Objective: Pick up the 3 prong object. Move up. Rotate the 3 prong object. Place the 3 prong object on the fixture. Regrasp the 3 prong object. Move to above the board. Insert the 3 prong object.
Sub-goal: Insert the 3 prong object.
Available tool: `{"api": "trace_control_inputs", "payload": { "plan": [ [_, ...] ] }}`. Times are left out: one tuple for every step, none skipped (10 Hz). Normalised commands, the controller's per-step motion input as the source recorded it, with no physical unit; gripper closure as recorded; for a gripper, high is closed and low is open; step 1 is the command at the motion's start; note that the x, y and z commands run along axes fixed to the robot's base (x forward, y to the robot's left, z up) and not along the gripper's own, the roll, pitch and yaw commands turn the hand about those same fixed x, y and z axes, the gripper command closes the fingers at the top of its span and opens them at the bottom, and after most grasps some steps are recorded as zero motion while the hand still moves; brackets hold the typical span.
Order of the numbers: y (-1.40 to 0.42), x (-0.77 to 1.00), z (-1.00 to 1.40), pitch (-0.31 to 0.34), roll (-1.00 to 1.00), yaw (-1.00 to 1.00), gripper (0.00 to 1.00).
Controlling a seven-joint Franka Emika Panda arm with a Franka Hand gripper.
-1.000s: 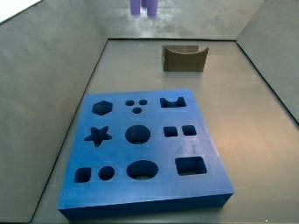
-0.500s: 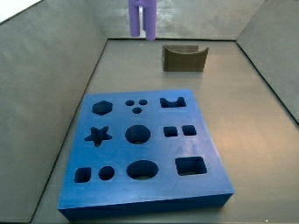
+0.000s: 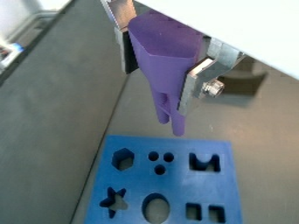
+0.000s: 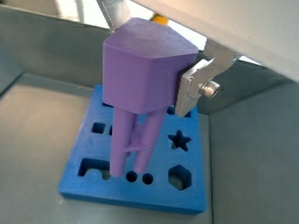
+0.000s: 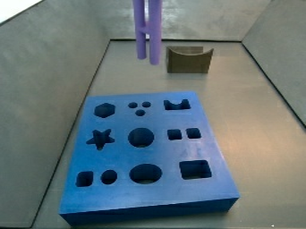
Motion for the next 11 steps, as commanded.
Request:
{"api": "trace_control_inputs", "payload": {
  "plan": [
    [-0.11, 0.00, 0.00, 0.034, -0.36, -0.65, 1.00],
    [-0.11, 0.00, 0.00, 0.043, -0.36, -0.64, 1.00],
    [-0.09, 0.00, 0.00, 0.090, -0.36, -0.64, 1.00],
    [-0.10, 0.00, 0.00, 0.114, -0.37, -0.62, 1.00],
    [-0.05, 0.01, -0.03, 0.160, -0.36, -0.64, 1.00],
    [0.09, 0.00, -0.43, 0.306, -0.15, -0.69, 1.00],
    [0.17, -0.25, -0.32, 0.203, 0.05, -0.47, 1.00],
    [0.17, -0.42, -0.53, 0.000, 0.00, -0.05, 1.00],
    [0.21, -0.20, -0.61, 0.014, -0.29, 0.00, 1.00],
    [0.03, -0.01, -0.40, 0.000, -0.38, 0.07, 1.00],
    [0.00, 0.00, -0.29, 0.000, -0.42, 0.15, 1.00]
  ]
}}
